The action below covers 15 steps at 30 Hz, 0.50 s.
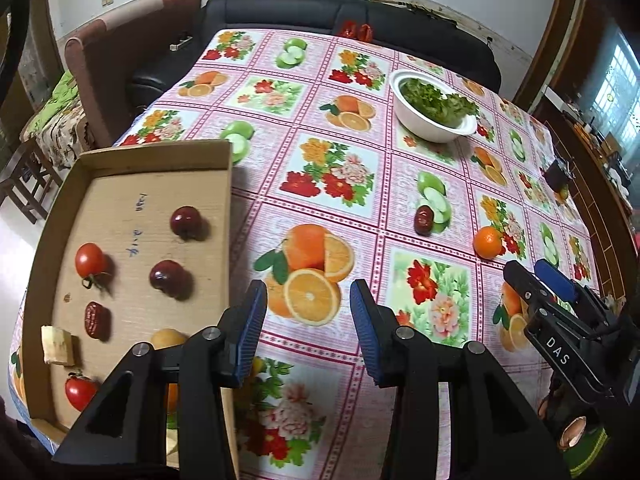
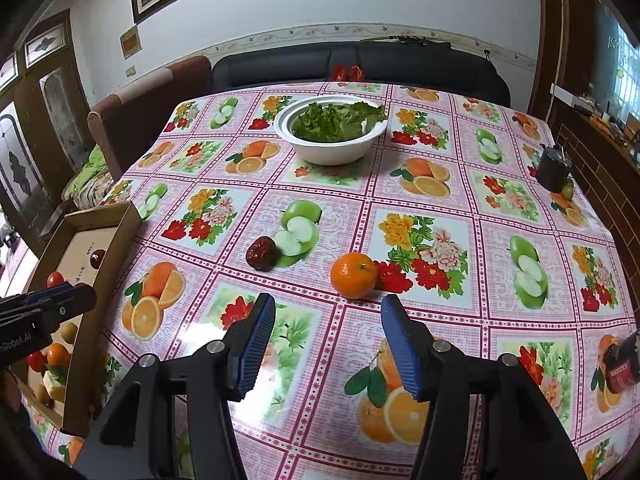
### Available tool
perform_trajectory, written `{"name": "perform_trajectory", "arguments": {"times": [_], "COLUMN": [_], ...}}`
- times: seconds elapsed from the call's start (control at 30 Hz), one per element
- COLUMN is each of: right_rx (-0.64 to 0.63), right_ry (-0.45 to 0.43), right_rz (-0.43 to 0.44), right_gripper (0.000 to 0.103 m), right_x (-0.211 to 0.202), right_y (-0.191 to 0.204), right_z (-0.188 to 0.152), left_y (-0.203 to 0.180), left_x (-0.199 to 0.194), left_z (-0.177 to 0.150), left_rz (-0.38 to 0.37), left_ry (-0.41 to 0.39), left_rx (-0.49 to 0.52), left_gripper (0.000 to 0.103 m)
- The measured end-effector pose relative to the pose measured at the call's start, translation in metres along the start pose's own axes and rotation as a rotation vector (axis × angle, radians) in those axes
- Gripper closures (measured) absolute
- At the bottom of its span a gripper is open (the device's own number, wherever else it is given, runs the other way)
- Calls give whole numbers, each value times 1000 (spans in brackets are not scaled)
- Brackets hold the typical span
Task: Organize fruits
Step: 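Move both tools back from the box toward the remaining fruit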
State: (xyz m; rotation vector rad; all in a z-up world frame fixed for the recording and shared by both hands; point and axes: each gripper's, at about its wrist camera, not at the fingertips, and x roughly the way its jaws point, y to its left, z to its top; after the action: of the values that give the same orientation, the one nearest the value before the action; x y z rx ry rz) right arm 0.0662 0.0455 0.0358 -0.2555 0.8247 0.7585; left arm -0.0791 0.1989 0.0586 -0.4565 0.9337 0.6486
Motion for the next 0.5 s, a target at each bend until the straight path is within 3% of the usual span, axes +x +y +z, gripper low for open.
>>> {"name": "perform_trajectory", "arguments": {"times": [0.27, 0.5], "right_rx": [38, 70], "right_ry": [1, 64], "right_rz": [32, 72], "right_gripper": [46, 46], "right_x": [15, 53], "right_y": [-19, -27], "right_z": [0, 9], "left_y": [-21, -40], "left_x": [22, 41], "left_z": [6, 13], "left_rz": [-53, -97], "left_ry": [32, 61], "left_rx": [11, 24], "left_gripper": [62, 62]}}
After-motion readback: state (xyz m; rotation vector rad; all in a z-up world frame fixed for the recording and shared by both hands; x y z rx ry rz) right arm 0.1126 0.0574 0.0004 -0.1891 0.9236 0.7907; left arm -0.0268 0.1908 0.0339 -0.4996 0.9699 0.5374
